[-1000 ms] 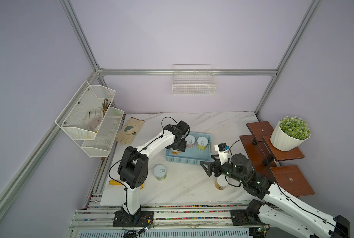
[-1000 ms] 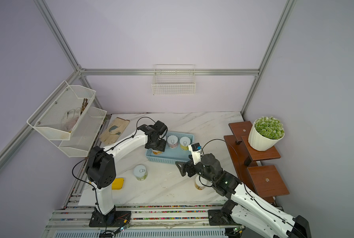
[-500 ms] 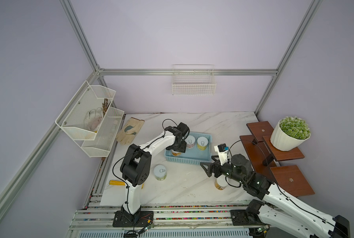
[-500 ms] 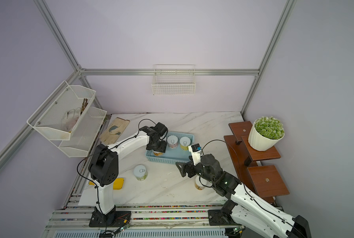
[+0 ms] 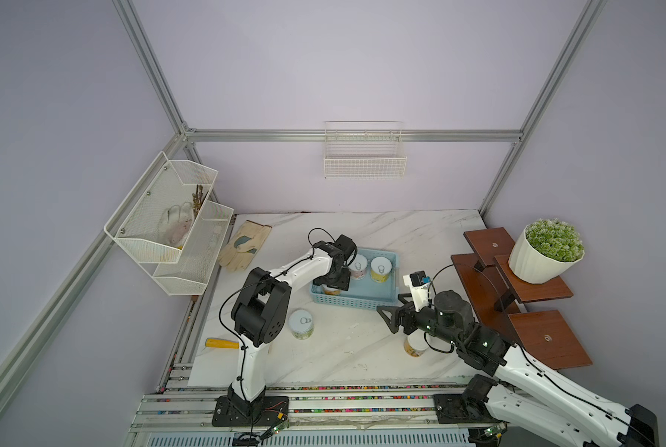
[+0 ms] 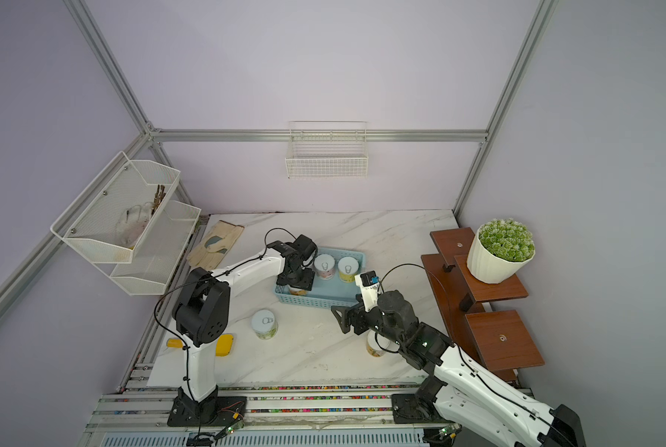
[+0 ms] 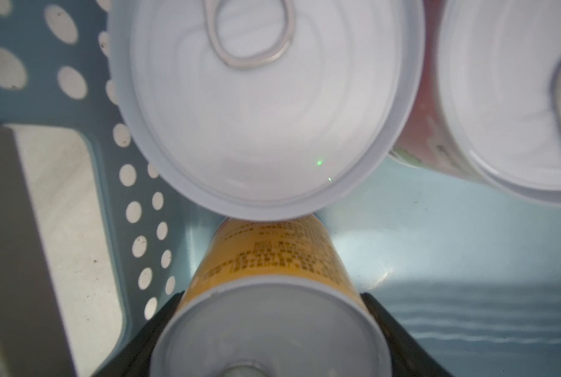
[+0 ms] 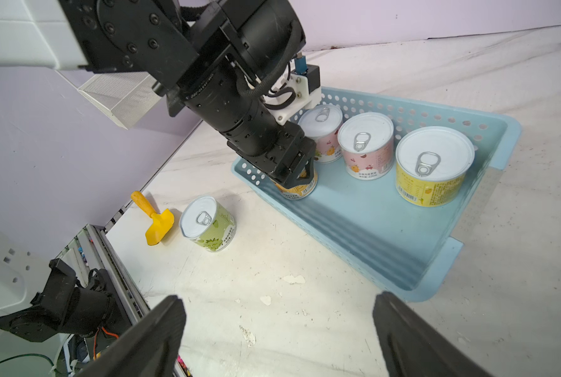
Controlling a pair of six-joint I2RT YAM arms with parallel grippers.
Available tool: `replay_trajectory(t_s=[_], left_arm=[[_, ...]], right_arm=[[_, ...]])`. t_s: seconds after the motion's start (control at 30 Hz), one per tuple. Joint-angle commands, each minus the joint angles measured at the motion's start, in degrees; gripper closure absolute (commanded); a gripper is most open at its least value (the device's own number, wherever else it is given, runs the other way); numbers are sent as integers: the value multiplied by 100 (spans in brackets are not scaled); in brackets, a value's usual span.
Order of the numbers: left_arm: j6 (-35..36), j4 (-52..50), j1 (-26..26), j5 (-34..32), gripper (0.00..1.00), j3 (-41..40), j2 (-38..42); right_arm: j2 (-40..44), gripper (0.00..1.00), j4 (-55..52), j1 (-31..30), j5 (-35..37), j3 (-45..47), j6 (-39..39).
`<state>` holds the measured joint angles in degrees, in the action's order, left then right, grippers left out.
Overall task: Put the canned food in the basket
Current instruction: Place the canned food in the basket.
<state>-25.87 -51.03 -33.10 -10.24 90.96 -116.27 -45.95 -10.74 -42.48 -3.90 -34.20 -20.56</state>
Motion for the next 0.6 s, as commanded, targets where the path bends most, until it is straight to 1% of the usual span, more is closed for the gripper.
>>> replay_trajectory(t_s=[0.0, 0.07, 0.2, 0.33, 0.57], left_arm=[[25, 196, 41, -213, 67, 71, 10], [20, 198, 43, -255, 61, 69, -27], [8, 194, 45, -308, 43, 62, -48], [-4, 198, 41, -313, 29, 70, -54], [-6, 160, 41, -290, 15, 93, -10]], right_arm=[[54, 4, 19, 28, -10, 75, -71], [51, 4, 20, 28, -23, 84, -75], [47, 4, 8, 26, -23, 88, -70], [43, 4, 2, 27, -23, 88, -71], [70, 4, 3, 28, -14, 130, -78]])
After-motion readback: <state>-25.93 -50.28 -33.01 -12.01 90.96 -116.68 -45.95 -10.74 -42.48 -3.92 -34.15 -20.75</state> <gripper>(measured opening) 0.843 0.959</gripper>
